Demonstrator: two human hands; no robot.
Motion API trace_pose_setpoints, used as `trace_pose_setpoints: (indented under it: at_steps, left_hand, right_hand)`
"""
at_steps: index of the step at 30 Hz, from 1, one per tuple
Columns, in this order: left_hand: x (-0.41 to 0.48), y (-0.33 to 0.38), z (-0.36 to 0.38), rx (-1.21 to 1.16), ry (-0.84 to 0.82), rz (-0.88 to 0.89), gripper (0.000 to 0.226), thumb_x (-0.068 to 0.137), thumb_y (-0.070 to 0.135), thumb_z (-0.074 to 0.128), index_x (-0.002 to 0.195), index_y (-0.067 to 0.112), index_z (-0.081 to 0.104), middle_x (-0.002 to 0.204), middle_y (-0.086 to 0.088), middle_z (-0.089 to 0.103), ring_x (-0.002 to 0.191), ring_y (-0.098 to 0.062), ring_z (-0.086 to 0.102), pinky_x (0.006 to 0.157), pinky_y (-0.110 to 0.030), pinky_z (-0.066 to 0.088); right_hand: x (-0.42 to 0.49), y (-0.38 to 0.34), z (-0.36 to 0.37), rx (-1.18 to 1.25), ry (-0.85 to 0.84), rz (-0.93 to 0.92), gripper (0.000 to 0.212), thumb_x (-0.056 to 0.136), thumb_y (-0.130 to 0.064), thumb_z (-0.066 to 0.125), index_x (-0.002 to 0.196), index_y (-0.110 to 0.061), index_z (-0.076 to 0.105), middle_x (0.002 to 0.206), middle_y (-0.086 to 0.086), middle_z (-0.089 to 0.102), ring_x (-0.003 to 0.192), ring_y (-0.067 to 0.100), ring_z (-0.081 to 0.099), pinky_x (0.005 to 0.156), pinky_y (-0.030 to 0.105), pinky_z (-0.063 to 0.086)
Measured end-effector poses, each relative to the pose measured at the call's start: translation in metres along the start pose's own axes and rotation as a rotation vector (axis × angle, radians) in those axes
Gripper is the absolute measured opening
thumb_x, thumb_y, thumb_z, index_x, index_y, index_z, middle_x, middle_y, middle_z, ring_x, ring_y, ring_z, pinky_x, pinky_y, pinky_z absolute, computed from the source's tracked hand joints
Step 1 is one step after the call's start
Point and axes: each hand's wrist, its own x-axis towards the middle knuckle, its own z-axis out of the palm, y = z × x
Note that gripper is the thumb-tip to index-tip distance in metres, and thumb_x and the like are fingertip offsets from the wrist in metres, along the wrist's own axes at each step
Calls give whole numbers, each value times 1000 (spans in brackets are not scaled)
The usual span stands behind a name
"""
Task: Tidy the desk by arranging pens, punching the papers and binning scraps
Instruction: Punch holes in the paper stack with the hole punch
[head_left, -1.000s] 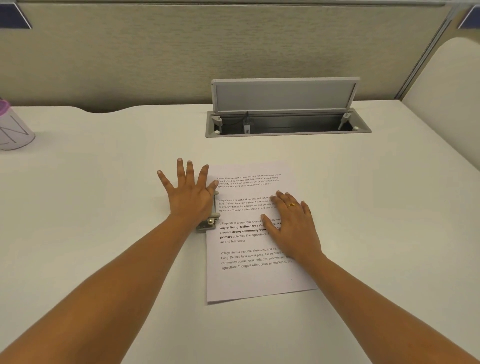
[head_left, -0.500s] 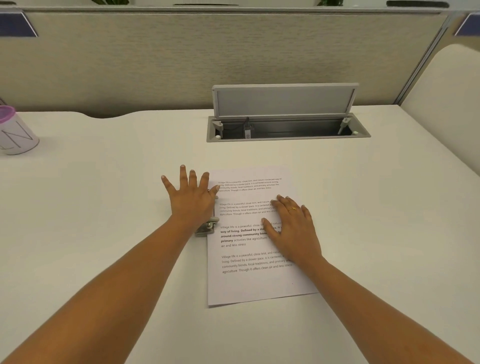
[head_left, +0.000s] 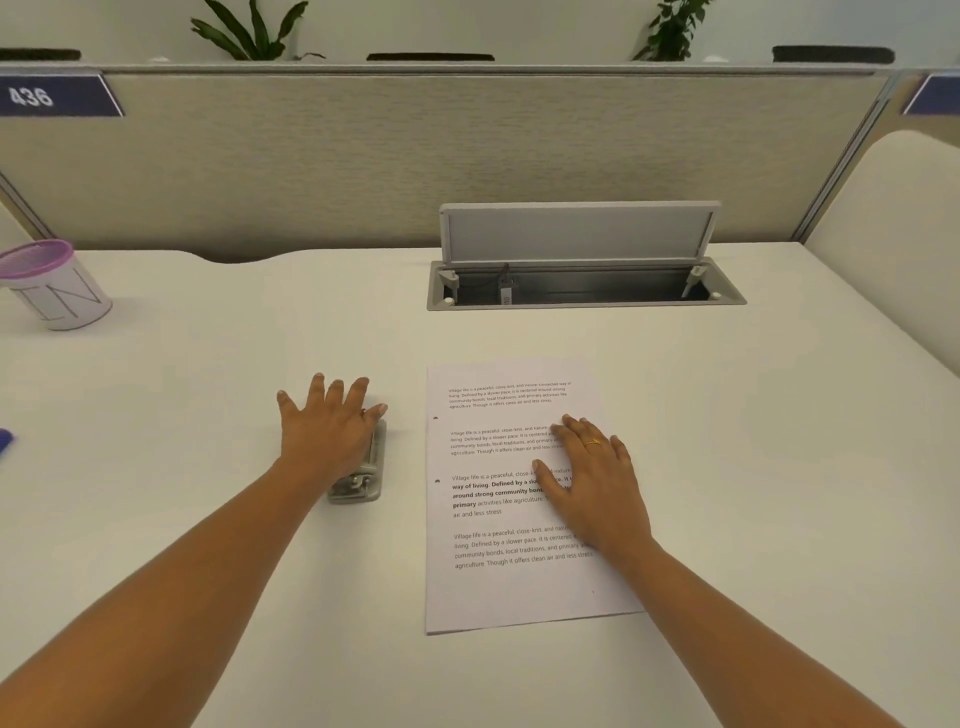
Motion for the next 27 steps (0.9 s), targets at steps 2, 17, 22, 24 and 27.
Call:
trace_pose_setpoints:
  at_steps: [2, 17, 22, 24, 27]
  left_hand:
    - [-1, -6, 0, -9, -23, 3, 55, 97, 45, 22, 146, 21, 15, 147, -3, 36, 143, -25, 20, 108, -56, 26]
    - [-22, 74, -27, -757, -108, -82, 56, 88, 31, 59, 133, 3, 39, 134, -18, 47, 127, -31, 40, 102, -36, 33]
    - [-19, 83, -37, -1074, -269, -318, 64, 80, 25, 71, 127, -4, 39, 133, -19, 46, 122, -32, 45, 89, -33, 39]
    - [-17, 85, -40, -1205, -312, -379, 69, 78, 18, 74, 132, -3, 36, 138, -18, 43, 126, -33, 42, 92, -33, 38]
    - [-14, 85, -37, -1423, -323, -477, 78, 77, 10, 74, 139, 1, 28, 142, -18, 39, 129, -34, 40, 103, -40, 40]
  right_hand:
    - [0, 0, 0, -4, 5, -1, 54, 90, -49, 44, 136, -22, 42, 149, -4, 38, 141, 12, 27, 117, 38, 14]
    - [1, -1, -2, -2, -18, 8, 54, 91, -50, 41, 138, -24, 38, 151, -7, 33, 142, 8, 22, 118, 35, 10]
    - [2, 0, 0, -3, -17, 9, 55, 90, -51, 41, 138, -24, 38, 151, -7, 33, 142, 8, 22, 118, 35, 10]
    - [2, 0, 0, -6, -19, 9, 56, 90, -51, 40, 139, -24, 38, 151, -7, 32, 142, 8, 21, 118, 35, 9]
    - [2, 0, 1, -8, -14, 6, 56, 90, -51, 40, 139, -24, 38, 151, -6, 33, 142, 9, 22, 118, 36, 10]
